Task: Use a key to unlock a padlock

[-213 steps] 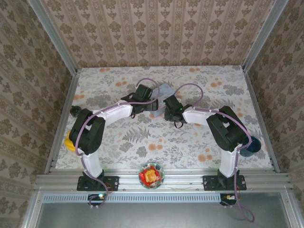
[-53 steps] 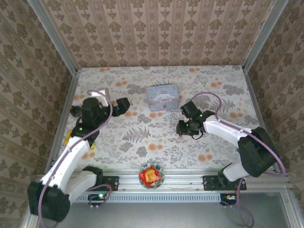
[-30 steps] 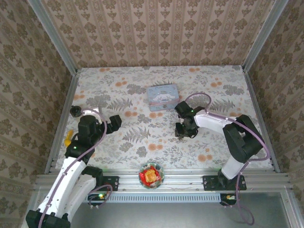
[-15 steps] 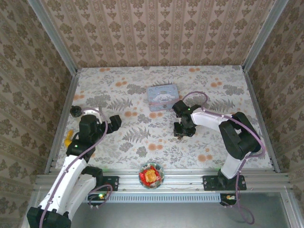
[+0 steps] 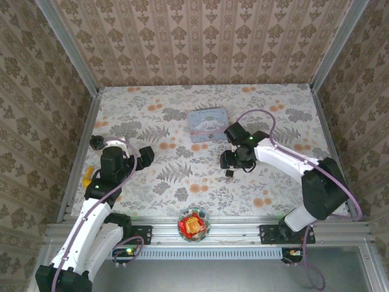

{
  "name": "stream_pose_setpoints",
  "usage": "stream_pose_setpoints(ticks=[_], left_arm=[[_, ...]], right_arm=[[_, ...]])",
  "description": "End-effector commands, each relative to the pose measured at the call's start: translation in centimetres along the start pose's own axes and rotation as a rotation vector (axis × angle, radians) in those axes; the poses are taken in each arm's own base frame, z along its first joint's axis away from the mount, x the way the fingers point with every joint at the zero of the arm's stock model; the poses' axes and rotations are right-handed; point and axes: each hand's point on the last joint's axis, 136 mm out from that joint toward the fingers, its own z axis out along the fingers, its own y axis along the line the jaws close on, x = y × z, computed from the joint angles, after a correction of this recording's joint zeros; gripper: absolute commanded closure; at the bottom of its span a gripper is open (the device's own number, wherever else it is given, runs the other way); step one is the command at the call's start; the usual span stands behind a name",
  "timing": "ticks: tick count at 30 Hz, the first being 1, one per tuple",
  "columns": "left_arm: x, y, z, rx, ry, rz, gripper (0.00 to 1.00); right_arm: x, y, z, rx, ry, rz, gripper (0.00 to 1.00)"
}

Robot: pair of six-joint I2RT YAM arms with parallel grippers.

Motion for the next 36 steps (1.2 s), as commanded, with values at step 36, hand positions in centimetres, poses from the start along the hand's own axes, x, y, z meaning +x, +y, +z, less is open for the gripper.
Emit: stream_pose_setpoints(ticks=[36], left_arm=[[-3.7,4.6,2.5,-0.248,-0.301,0.37,0.0]], right_arm=[[-3.8,-14.2,-13.7,0.379,-0.917,0.158,0.0]])
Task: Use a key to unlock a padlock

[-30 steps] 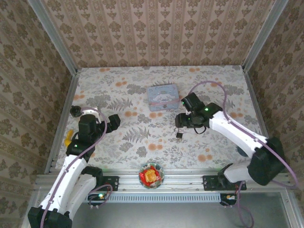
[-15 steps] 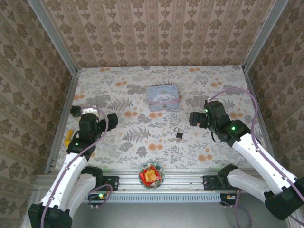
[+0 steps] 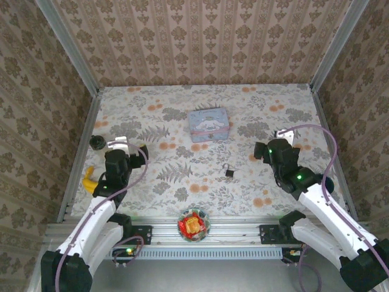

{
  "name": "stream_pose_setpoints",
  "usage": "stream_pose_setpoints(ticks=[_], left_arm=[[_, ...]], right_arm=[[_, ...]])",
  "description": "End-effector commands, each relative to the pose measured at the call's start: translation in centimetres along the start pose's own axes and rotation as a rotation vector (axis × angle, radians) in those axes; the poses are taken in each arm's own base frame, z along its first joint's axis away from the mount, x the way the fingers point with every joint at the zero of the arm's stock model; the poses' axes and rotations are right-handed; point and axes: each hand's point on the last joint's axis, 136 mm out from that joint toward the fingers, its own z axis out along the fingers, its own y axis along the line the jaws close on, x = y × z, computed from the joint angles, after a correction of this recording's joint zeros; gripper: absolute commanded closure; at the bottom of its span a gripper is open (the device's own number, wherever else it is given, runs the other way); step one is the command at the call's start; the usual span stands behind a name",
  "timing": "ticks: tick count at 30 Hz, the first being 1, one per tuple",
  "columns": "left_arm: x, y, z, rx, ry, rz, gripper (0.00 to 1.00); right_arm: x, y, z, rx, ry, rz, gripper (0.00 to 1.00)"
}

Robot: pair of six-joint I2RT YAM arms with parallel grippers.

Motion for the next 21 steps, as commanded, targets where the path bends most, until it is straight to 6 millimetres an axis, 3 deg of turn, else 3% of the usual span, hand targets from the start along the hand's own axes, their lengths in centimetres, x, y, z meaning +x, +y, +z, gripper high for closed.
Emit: stream_pose_setpoints(ticks=[1,6,12,21], left_arm=[[-1.7,0.3,0.6,-0.023,-0.107,0.107,0.0],[-1.9,0.0,1.9,-0.001,-0.144,0.197,0.0],[-1.5,1.6,4.2,-0.021,-0.128,0.191,0.0],[-0.8,2.5,7.3,0.04,-0.115,0.141,0.0]], right_arm=[[-1.5,-1.1,0.2,0.054,-0.138,0.003,0.0],[-1.1,-1.5,0.6,0.049,-0.265,-0.004,0.0],[-1.2,-2.5,-0.2,0.046,-0.399,0.013,0.0],[-0.9,-5.0,1.4,0.101,-0.381,0.047,0.0]])
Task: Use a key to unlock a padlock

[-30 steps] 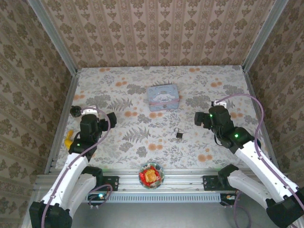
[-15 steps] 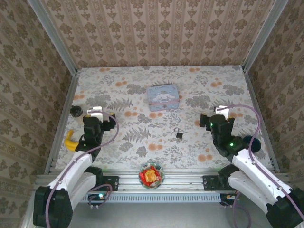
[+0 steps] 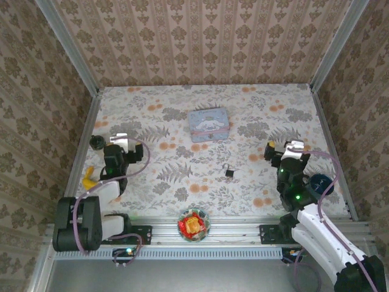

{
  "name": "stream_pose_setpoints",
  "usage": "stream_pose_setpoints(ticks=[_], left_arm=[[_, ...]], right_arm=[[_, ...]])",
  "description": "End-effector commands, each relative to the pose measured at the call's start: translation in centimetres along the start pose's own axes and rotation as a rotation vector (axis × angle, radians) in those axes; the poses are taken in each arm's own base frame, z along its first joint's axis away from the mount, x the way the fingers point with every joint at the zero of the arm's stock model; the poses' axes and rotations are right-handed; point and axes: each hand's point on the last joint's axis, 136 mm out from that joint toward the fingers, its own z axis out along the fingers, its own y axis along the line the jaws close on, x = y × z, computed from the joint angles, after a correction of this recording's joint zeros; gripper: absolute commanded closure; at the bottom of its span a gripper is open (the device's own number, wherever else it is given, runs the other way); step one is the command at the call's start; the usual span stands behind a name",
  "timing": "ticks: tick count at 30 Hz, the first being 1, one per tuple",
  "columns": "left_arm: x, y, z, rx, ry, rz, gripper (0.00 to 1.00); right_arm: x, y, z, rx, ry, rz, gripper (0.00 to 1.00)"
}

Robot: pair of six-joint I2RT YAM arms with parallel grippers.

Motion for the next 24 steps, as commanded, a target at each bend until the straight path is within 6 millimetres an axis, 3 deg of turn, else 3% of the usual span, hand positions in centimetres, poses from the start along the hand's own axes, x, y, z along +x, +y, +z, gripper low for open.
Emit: stream_pose_setpoints(ticks=[1,8,24], left_arm=[[-3.4,-0.4,0.6,0.055,-0.12,0.0,0.0],[-2.5,-0.2,1.8,0.077,-0.14,0.008,0.0],[-0.7,-0.2,3.5,0.135,-0.147,-0.023,0.0]], right_arm=[[-0.5,-0.3,0.7,0.004,-0.031,0.02,0.0],[-0.3,-0.7,1.8,0.005,-0.021,0.032,0.0],[0.9,-1.8,2.3,0.019,-0.022,0.057,0.0]])
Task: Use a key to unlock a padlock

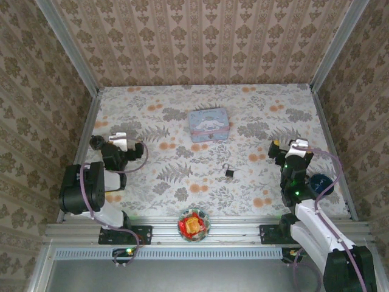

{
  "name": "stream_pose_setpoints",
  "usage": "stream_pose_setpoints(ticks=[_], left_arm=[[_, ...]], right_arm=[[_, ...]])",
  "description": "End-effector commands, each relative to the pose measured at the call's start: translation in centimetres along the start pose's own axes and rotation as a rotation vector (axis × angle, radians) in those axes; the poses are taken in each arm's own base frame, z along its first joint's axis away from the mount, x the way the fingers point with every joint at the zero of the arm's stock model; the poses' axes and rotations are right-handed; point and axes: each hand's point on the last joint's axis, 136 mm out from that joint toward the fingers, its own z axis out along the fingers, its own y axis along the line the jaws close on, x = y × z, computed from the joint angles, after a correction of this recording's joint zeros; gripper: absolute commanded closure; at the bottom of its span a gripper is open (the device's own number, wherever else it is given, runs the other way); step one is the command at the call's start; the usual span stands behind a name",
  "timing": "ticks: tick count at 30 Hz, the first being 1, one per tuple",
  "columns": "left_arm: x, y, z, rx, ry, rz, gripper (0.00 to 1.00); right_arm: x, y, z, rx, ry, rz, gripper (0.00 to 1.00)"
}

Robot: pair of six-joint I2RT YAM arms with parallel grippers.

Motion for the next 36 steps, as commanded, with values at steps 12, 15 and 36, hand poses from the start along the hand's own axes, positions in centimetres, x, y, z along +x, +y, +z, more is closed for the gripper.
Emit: stream_pose_setpoints(ticks=[12,15,36], left_arm=[[-1.5,-1.7,0.9,0.108,-0.014,0.046,0.0],[-1.3,0.0,1.2,-0.02,0.013,0.028,0.0],[-1.2,0.3,1.4,-0.094,0.03,0.055,0.0]], right_arm=[[1.4,0.3,2.8,-0.018,-0.004,0.044,0.0],[1.9,0.2,3.3,-0.012,0.001,0.046,0.0],[2.4,2.7,6.2,-0.128,-0.023,0.023,0.0]])
